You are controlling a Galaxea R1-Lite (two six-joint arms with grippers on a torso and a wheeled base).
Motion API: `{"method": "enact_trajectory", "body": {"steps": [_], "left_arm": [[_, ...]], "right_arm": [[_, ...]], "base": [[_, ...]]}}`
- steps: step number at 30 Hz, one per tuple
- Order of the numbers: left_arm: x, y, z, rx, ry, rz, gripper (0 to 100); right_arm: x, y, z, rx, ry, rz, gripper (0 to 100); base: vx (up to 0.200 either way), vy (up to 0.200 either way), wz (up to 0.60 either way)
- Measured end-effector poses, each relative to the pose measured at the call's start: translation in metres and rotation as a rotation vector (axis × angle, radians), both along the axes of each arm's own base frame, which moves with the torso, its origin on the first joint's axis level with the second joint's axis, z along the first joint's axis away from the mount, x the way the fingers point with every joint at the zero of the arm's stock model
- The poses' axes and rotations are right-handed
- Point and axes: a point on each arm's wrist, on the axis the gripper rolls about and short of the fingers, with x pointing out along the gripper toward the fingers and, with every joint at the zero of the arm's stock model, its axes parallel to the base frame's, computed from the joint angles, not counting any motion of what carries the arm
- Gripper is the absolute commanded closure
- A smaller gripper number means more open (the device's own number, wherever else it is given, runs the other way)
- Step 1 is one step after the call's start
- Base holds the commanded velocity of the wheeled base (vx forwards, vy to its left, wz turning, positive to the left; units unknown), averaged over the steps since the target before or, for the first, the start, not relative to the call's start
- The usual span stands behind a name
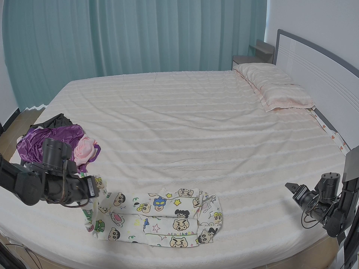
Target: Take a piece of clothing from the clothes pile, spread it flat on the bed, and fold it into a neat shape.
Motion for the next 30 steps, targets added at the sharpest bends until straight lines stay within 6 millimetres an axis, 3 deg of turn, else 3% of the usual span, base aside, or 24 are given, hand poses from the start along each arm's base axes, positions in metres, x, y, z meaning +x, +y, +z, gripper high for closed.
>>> {"method": "enact_trajectory", "body": {"steps": [14, 24, 30], "left_arm": [[0.008, -0.13, -0.032, 0.029, 0.025, -0.151, 100], [0.01, -0.181, -0.042, -0.07, 0.019, -0.163, 100], [0.009, -0.197, -0.049, -0.107, 0.001, -0.183, 100]], "right_arm": [[0.0, 0.0, 0.0, -0.001, 0.0, -0.002, 0], [0.0, 0.0, 0.0, -0.002, 0.0, -0.001, 0], [0.0, 0.0, 0.0, -0.002, 0.0, -0.001, 0]], "base": [[0.0, 0.0, 0.0], [0.0, 0.0, 0.0], [0.0, 0.0, 0.0]]}}
